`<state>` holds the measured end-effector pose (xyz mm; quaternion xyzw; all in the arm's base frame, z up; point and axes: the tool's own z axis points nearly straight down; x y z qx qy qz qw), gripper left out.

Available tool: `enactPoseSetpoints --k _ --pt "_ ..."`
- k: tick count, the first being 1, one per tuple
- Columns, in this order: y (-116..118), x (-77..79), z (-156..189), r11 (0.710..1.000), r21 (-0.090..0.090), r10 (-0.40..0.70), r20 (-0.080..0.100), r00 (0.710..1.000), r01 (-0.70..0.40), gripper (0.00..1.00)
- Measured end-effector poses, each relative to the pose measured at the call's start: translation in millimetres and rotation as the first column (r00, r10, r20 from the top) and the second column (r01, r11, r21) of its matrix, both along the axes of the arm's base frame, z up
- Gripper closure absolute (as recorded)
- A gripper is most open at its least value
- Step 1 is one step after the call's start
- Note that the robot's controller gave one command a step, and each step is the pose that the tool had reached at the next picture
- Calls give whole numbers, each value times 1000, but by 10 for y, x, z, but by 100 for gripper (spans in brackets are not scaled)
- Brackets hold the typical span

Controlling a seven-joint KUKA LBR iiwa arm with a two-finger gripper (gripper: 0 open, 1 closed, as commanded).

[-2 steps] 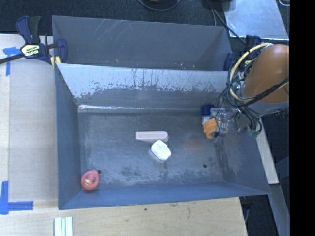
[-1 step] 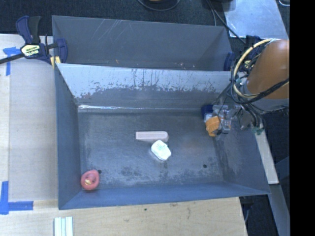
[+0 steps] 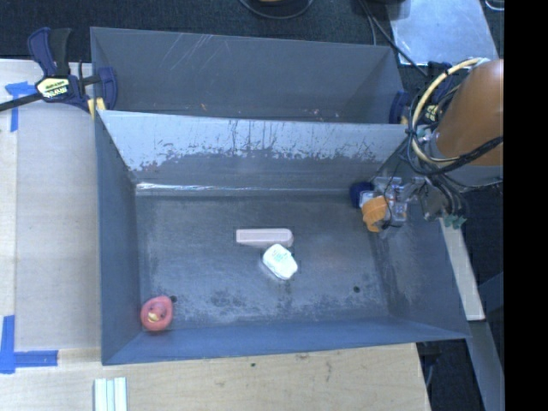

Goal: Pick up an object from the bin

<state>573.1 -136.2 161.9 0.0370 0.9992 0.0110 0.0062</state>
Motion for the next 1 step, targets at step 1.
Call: enactPoseSetpoints --k 1 --pt "-3 9 112 1000 -1 0 4 1000 0 100"
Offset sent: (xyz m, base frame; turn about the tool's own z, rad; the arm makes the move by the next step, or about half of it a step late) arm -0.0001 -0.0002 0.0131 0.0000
